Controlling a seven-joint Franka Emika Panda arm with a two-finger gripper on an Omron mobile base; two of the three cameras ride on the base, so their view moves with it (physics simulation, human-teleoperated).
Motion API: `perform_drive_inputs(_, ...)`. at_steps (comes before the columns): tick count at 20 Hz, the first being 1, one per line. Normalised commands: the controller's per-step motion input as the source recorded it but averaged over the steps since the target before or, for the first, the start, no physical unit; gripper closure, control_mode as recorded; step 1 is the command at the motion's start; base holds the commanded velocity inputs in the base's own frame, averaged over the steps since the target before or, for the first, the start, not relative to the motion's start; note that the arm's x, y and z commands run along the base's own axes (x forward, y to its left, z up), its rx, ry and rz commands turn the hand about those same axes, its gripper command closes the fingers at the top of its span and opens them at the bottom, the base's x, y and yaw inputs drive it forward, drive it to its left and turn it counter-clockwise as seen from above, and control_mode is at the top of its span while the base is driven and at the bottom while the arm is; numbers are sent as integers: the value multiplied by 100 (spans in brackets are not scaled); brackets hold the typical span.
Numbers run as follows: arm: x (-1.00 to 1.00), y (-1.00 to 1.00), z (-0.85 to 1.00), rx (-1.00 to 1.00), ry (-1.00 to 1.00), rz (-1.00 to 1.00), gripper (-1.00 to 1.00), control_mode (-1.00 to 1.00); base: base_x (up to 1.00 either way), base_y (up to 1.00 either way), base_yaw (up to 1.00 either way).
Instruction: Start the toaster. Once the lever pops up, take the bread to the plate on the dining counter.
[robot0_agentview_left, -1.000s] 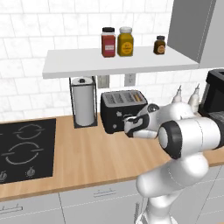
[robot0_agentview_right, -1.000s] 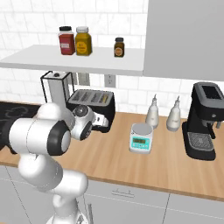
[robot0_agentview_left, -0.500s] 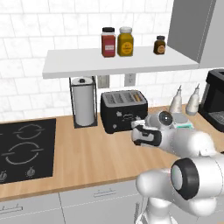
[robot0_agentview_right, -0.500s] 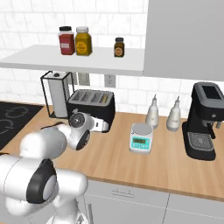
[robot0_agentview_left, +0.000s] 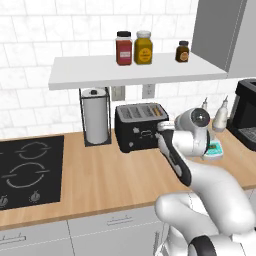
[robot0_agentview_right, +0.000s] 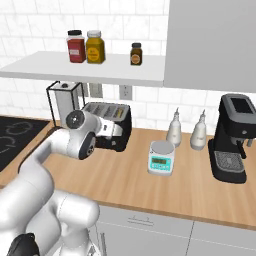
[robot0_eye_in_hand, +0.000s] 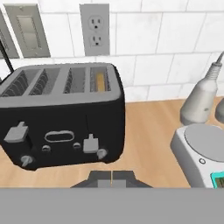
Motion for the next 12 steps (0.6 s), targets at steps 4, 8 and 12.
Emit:
perform_drive_inputs(4, 8, -29, 66, 0, 0, 0, 100, -100, 0, 0, 0)
perform_drive_inputs(8, 43, 13, 5, 0, 0, 12, 100, -100, 0, 0, 0)
perform_drive_inputs(12, 62, 12, 0, 0, 0, 16, -100, -100, 0, 0, 0)
